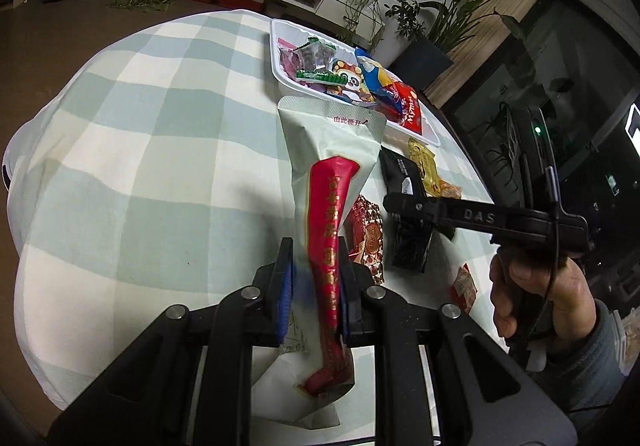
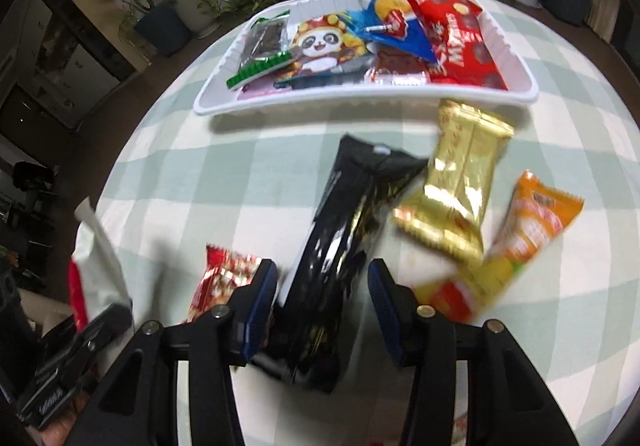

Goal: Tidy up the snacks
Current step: 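Grasp the black bar with the right gripper while the left gripper holds the white bag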

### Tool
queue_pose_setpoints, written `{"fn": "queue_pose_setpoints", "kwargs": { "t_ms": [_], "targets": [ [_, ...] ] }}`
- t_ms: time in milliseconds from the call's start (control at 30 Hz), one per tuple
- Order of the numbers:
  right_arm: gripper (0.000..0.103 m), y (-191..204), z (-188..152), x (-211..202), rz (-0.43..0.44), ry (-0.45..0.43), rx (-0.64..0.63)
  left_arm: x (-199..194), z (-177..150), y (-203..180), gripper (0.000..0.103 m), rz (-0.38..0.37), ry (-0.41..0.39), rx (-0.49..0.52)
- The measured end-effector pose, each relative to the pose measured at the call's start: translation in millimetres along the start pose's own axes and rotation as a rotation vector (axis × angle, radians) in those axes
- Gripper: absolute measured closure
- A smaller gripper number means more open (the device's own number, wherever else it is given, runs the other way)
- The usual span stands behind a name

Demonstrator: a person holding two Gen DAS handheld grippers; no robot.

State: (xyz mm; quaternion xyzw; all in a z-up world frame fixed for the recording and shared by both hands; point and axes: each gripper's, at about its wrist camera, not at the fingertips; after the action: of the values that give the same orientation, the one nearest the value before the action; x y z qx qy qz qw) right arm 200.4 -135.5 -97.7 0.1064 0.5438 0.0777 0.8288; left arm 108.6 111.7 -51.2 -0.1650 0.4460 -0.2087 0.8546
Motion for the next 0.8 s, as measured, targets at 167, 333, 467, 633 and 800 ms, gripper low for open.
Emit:
{"fn": "queue_pose_setpoints", "kwargs": {
  "t_ms": [167,333,467,633,800],
  "targets": [
    [0.051,13,1,4,-0.060,-0.007,-0.072,2,1,2,0.087,0.000,-0.003,-0.008],
    [0.062,23,-5,6,-0.129,-0.016,-0.152,6,0,2,0.087,0.006,0.001,-0.008],
    [0.073,25,-5,6,-0.136,-0.018,-0.170,8,0,2,0.087,0.012,0.002,-0.010],
    [0.078,20,-6,3,-0.082,-0.027,-0.142,10,0,4,0.087,0.016,0.003,-0.013],
    [0.079,14,-12,-9,-0.015,-0.059,-0.101,10,0,5,0.087,0.018,0.003,-0.017]
  ]
}}
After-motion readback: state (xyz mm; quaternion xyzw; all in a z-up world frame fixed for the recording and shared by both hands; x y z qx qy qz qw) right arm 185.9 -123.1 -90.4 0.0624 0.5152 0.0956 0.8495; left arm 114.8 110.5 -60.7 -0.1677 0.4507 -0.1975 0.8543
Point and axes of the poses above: each gripper's, at about its wrist camera, not at the fingertips, and x roughly the way its jaws point, y to its left, z to its top, and after that the axes turned 2 degrees about -y, right-handed
